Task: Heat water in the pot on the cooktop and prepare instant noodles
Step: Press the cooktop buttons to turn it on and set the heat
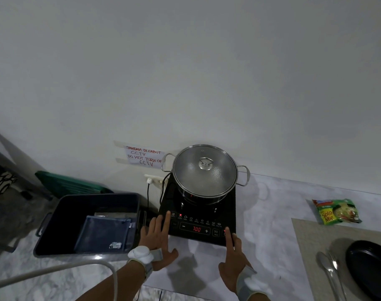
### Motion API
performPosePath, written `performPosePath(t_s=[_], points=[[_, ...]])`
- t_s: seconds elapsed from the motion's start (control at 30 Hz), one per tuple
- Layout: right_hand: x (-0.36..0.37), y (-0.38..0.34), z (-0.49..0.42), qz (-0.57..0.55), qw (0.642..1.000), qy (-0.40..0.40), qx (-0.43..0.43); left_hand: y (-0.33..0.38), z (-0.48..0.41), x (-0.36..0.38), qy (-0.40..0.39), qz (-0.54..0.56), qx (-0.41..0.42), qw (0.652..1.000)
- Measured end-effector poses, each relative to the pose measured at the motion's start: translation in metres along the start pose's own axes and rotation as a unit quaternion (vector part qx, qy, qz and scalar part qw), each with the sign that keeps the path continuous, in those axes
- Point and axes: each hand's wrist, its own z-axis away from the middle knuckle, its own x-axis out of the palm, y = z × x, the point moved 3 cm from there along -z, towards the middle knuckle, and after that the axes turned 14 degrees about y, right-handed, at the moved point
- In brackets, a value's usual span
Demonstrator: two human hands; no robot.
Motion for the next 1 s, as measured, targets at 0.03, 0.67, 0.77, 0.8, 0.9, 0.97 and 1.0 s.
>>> performPosePath(t_s=[0.03,0.67,0.77,0.8,0.9,0.97,1.0], points=[[0.000,0.001,-0.001,0.000,1.000,-0.001,0.001,-0.001,0.001,0.001,-0.002,0.003,0.001,1.000],[0.012,0.023,0.010,-0.031,0.999,0.011,0.008,-0.023,0.015,0.018,-0.006,0.025,0.027,0.999],[0.014,0.026,0.009,-0.032,0.999,0.009,0.010,-0.021,0.017,0.019,-0.003,0.021,0.025,0.999],[0.015,0.027,0.008,-0.033,0.999,0.009,0.011,-0.021,0.018,0.019,-0.005,0.019,0.023,1.000],[0.019,0.028,0.006,-0.035,0.999,0.011,0.012,-0.018,0.019,0.018,-0.011,0.016,0.020,1.000],[0.019,0.028,0.006,-0.034,0.999,0.010,0.010,-0.017,0.019,0.016,-0.011,0.020,0.018,1.000],[0.018,0.028,0.006,-0.035,0.999,0.010,0.009,-0.016,0.019,0.015,-0.011,0.019,0.018,1.000]])
